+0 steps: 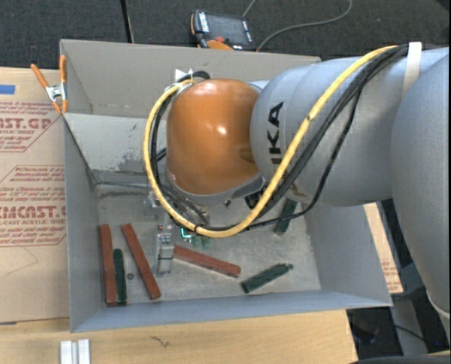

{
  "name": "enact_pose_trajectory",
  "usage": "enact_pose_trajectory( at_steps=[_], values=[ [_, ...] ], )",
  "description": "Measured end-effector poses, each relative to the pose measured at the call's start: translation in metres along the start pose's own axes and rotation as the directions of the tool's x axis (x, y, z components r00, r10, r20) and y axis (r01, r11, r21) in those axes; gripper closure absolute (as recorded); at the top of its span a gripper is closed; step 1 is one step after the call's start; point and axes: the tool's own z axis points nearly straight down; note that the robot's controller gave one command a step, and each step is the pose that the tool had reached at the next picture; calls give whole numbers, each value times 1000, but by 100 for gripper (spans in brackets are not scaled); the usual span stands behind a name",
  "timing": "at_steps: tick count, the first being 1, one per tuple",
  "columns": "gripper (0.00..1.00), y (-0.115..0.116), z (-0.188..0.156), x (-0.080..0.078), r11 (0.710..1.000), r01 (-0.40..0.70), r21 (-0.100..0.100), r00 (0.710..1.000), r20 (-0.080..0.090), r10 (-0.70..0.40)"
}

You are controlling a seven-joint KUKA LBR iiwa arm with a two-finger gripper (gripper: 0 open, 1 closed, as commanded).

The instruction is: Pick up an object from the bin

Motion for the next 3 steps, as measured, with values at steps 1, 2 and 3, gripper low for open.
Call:
enact_pose_trajectory(
  at_steps=[1,2,3],
  values=[
    [0,-73,82,-26,990,-140,3,990,2,140],
    [0,-113,145,-33,1000,-12,0,1000,3,12],
    [100,-111,142,-34,1000,-10,-2,1000,7,10]
  ],
)
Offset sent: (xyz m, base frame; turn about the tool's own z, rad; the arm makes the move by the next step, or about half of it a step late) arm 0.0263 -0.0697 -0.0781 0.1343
